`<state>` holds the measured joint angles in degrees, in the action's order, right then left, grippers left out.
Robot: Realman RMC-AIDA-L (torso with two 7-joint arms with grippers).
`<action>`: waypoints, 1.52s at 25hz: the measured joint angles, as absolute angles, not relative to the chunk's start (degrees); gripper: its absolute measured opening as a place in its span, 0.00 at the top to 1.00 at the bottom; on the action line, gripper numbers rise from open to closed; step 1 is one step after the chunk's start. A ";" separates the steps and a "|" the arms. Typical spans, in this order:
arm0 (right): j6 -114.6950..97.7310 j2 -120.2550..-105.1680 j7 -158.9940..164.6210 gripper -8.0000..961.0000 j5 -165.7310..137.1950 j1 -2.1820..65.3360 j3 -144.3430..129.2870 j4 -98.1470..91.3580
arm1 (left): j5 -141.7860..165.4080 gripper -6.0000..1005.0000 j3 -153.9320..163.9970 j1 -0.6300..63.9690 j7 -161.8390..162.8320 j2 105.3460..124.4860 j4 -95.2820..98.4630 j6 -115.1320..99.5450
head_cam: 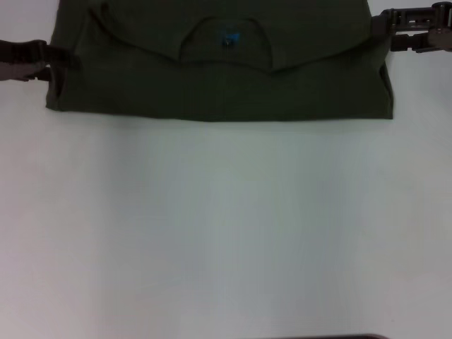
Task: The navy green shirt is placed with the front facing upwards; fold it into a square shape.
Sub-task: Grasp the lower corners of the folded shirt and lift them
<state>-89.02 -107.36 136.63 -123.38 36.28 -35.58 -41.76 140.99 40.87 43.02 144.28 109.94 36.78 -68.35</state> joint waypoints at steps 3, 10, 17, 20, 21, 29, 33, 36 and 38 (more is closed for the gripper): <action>-89.01 -107.39 136.65 0.03 -123.38 36.22 -35.48 -41.74 | 141.02 0.30 42.86 42.87 144.09 110.44 36.31 -66.87; -88.96 -107.37 136.67 0.03 -123.38 35.99 -35.41 -41.74 | 141.07 0.29 46.49 42.83 143.92 110.78 34.59 -62.64; -88.87 -107.39 136.67 0.03 -123.34 35.62 -35.41 -41.75 | 141.07 0.30 47.35 43.42 141.78 111.07 32.59 -60.89; -88.85 -107.39 136.67 0.03 -123.33 35.54 -35.41 -41.74 | 141.07 0.30 47.40 43.62 141.06 111.09 31.64 -60.61; -88.85 -107.40 136.67 0.04 -123.32 35.52 -35.41 -41.74 | 141.07 0.30 47.40 43.61 140.99 111.09 31.51 -60.55; -88.96 -107.49 136.67 0.04 -123.28 35.36 -35.42 -41.66 | 141.31 0.29 47.98 42.95 140.63 111.03 30.84 -61.06; -89.05 -107.48 136.67 0.04 -123.23 35.33 -35.42 -41.60 | 141.76 0.29 48.01 43.03 140.27 111.33 30.85 -61.43; -89.04 -107.48 136.67 0.04 -123.22 35.25 -35.42 -41.49 | 141.77 0.29 48.01 43.36 140.23 111.73 30.93 -62.19; -89.07 -107.48 136.67 0.04 -123.16 35.08 -35.42 -41.48 | 141.79 0.30 48.00 43.49 140.21 111.93 31.11 -62.75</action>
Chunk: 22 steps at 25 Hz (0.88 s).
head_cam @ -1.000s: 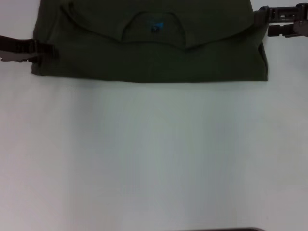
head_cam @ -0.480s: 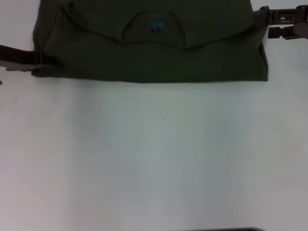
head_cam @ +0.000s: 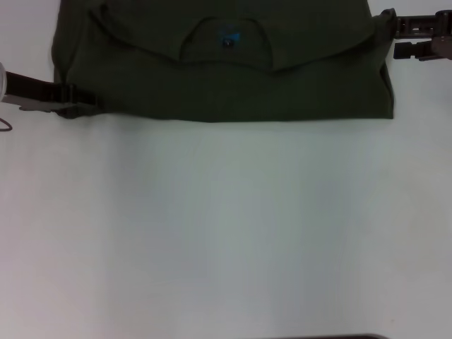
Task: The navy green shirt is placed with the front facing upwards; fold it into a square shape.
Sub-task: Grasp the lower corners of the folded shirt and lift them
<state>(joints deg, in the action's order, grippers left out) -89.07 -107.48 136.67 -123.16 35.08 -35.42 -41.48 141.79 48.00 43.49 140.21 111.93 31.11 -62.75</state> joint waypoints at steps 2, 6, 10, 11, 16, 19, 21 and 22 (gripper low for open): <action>-89.08 -107.48 136.67 0.04 -123.05 34.94 -35.41 -41.48 | 141.79 0.30 47.99 43.57 140.20 111.98 31.24 -62.99; -89.12 -107.48 136.67 0.04 -123.04 34.90 -35.20 -41.48 | 141.81 0.29 47.93 43.71 140.92 111.98 31.34 -63.01; -89.19 -107.48 136.67 0.04 -123.04 34.89 -35.02 -41.48 | 142.05 0.29 47.78 43.94 142.43 111.68 31.36 -62.93; -89.22 -107.48 136.67 0.04 -123.04 34.89 -35.01 -41.48 | 142.10 0.29 47.78 44.04 142.69 111.58 31.37 -63.02; -89.27 -107.48 136.67 0.04 -123.00 34.93 -34.88 -41.48 | 143.95 0.42 47.93 44.99 144.33 111.28 31.38 -63.52; -89.33 -107.48 136.69 0.04 -122.98 34.93 -34.79 -41.48 | 145.23 0.51 47.97 45.38 144.96 111.39 31.37 -63.57; -89.40 -107.48 136.73 0.04 -122.96 34.89 -34.70 -41.48 | 145.70 0.56 47.98 45.50 145.21 111.46 31.37 -63.57; -89.46 -107.48 136.74 0.04 -122.96 34.88 -34.60 -41.48 | 145.80 0.59 47.99 45.54 145.30 111.48 31.37 -63.56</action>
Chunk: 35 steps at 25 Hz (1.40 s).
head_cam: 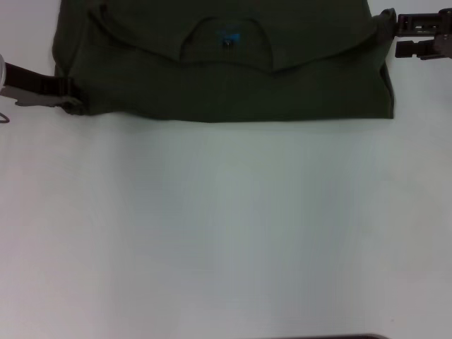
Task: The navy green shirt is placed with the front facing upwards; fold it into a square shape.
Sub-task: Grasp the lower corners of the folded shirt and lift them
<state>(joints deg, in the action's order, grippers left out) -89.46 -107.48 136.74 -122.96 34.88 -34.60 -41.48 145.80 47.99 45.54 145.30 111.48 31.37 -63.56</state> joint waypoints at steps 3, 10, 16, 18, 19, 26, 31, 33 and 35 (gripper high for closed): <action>-89.55 -107.42 136.76 0.04 -122.95 34.89 -34.36 -41.48 | 146.06 0.68 47.87 45.62 145.38 111.49 31.37 -63.55; -89.56 -107.20 136.88 0.04 -122.95 34.89 -34.12 -41.48 | 146.31 0.94 47.53 45.39 145.41 110.89 31.76 -64.90; -89.42 -106.45 138.82 0.04 -125.29 34.95 -34.80 -41.81 | 146.09 0.96 47.22 44.75 145.42 109.39 33.74 -70.72; -88.83 -106.11 139.80 0.04 -127.92 35.02 -34.67 -42.22 | 146.04 0.96 46.79 44.56 145.41 108.77 34.24 -72.93; -88.19 -105.96 140.21 0.04 -129.32 35.04 -34.56 -42.30 | 146.10 0.96 46.64 44.51 145.41 108.54 34.34 -73.62; -83.29 -106.81 141.17 0.05 -137.22 35.91 -35.77 -41.59 | 146.35 0.96 46.40 43.97 145.41 107.63 34.53 -75.73; -81.83 -109.08 138.72 0.05 -137.47 36.79 -36.19 -41.39 | 146.36 0.96 46.40 43.99 145.43 107.83 34.55 -75.75; -81.14 -109.67 137.97 0.05 -137.52 37.24 -36.22 -40.71 | 146.34 0.96 46.40 44.16 145.44 107.95 34.55 -75.80; -80.12 -109.94 137.35 0.05 -137.63 37.62 -36.67 -39.57 | 146.30 0.96 46.40 44.24 145.44 108.02 34.60 -75.84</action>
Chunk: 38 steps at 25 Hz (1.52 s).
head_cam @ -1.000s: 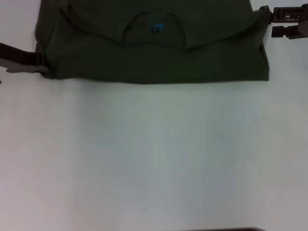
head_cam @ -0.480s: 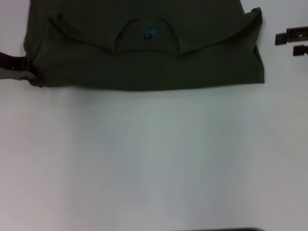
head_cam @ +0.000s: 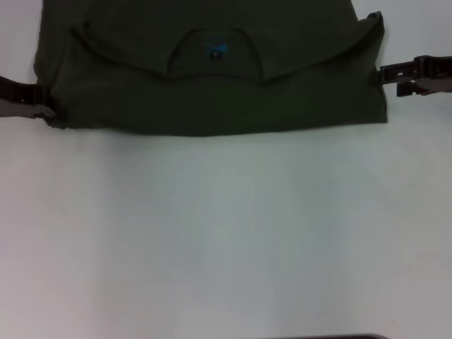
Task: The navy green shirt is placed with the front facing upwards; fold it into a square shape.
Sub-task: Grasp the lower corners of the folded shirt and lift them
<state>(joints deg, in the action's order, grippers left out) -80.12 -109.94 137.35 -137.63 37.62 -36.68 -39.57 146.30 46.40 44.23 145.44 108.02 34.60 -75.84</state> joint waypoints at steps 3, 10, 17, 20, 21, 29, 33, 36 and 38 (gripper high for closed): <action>-78.52 -110.15 136.93 0.05 -137.70 37.81 -38.95 -38.55 | 146.27 0.96 46.40 44.32 145.46 108.10 34.87 -75.92; -76.83 -110.40 136.02 0.05 -137.76 37.45 -42.95 -38.43 | 145.94 0.96 46.41 44.28 145.46 108.09 35.16 -75.93; -75.84 -111.13 133.72 0.05 -137.81 37.58 -43.11 -38.40 | 145.84 0.96 46.41 44.31 145.46 108.23 35.16 -75.80; -75.07 -111.28 133.16 0.05 -137.81 37.48 -43.17 -38.40 | 145.83 0.96 46.41 44.36 145.46 108.23 35.16 -75.74; -74.90 -111.27 133.15 0.05 -137.81 37.43 -43.23 -38.40 | 145.82 0.96 46.40 44.36 145.46 108.22 35.16 -75.71; -72.93 -111.83 131.08 0.06 -137.82 37.06 -43.50 -37.96 | 145.81 0.96 46.41 44.38 145.46 108.35 35.16 -75.36; -72.13 -112.58 130.60 0.06 -137.80 37.10 -43.51 -37.95 | 145.82 0.96 46.40 44.37 145.46 108.55 35.16 -75.32; -71.79 -112.84 130.60 0.06 -137.78 37.28 -43.51 -37.71 | 145.81 0.96 46.40 44.20 145.46 108.55 35.16 -75.31; -71.89 -112.95 130.69 0.06 -137.66 37.33 -43.49 -37.59 | 145.80 0.96 46.40 44.13 145.46 108.55 35.16 -75.32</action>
